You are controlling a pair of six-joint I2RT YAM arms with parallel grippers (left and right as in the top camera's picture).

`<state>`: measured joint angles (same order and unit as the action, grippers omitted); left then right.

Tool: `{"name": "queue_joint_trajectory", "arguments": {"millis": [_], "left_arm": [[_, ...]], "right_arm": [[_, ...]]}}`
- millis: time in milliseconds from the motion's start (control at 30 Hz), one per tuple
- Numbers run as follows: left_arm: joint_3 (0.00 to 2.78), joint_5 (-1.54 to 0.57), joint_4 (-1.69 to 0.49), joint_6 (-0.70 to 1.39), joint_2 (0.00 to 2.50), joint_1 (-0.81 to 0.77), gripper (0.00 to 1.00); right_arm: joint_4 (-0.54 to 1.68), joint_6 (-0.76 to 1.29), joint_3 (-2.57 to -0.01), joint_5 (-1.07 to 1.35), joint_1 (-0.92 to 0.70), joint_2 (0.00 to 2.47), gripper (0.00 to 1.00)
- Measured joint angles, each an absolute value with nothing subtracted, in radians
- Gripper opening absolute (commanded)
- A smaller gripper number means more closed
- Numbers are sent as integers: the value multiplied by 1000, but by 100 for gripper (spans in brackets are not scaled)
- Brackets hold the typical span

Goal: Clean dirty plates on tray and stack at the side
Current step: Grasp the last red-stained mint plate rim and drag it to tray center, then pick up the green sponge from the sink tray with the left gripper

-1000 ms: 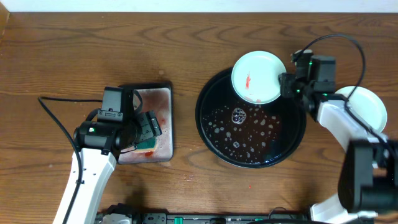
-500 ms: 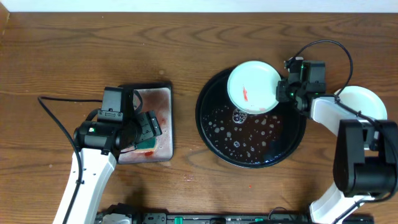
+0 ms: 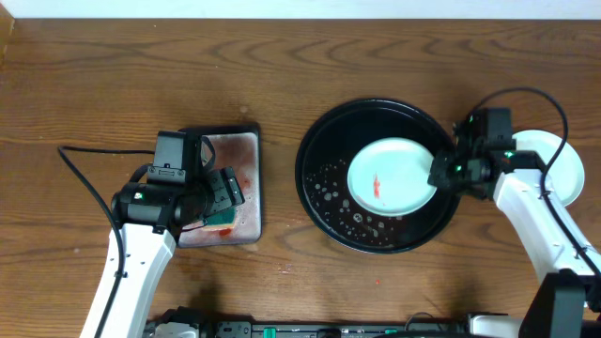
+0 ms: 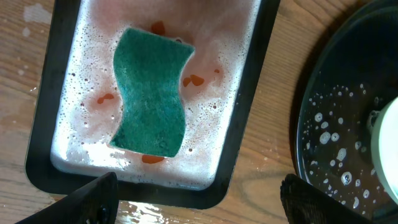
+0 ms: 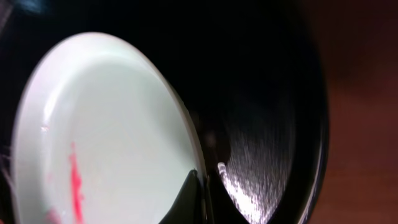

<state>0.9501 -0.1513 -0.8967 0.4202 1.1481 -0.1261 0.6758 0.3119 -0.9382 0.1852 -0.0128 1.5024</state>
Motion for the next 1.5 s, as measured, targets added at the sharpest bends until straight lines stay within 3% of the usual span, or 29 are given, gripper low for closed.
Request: {"name": "queue_joint_trajectory", "arguments": {"millis": [267, 333, 667, 833, 933, 1000, 1033, 1133, 1167, 1400, 1467, 1500], "left_arm": [[950, -151, -897, 420, 1148, -126, 83], [950, -151, -896, 420, 1148, -126, 83], [950, -149, -881, 420, 1150, -126, 83], [899, -39, -802, 429, 1197, -126, 81], [831, -2, -698, 439, 1288, -126, 68], [802, 10, -651, 444, 1367, -126, 53], [792, 11, -627, 442, 1408, -126, 36], [786, 2, -558, 446, 1518, -126, 19], [786, 0, -543, 443, 1545, -126, 8], [817, -16, -551, 445, 1601, -124, 8], [830, -24, -592, 441, 1595, -123, 45], [832, -35, -629, 438, 1576, -123, 48]], "right_arm": [[472, 470, -772, 186, -101, 1523, 5], [458, 427, -775, 186, -126, 1523, 14], [654, 212, -902, 188, -150, 1397, 22], [700, 148, -920, 195, -150, 1301, 23], [722, 119, -920, 221, -150, 1295, 24], [726, 107, -920, 240, -150, 1295, 24], [725, 102, -920, 248, -150, 1295, 24], [723, 94, -920, 263, -150, 1296, 24], [724, 93, -920, 266, -150, 1296, 23], [712, 93, -920, 262, -150, 1296, 26], [686, 90, -920, 212, -150, 1296, 28], [671, 90, -920, 179, -150, 1297, 31]]}}
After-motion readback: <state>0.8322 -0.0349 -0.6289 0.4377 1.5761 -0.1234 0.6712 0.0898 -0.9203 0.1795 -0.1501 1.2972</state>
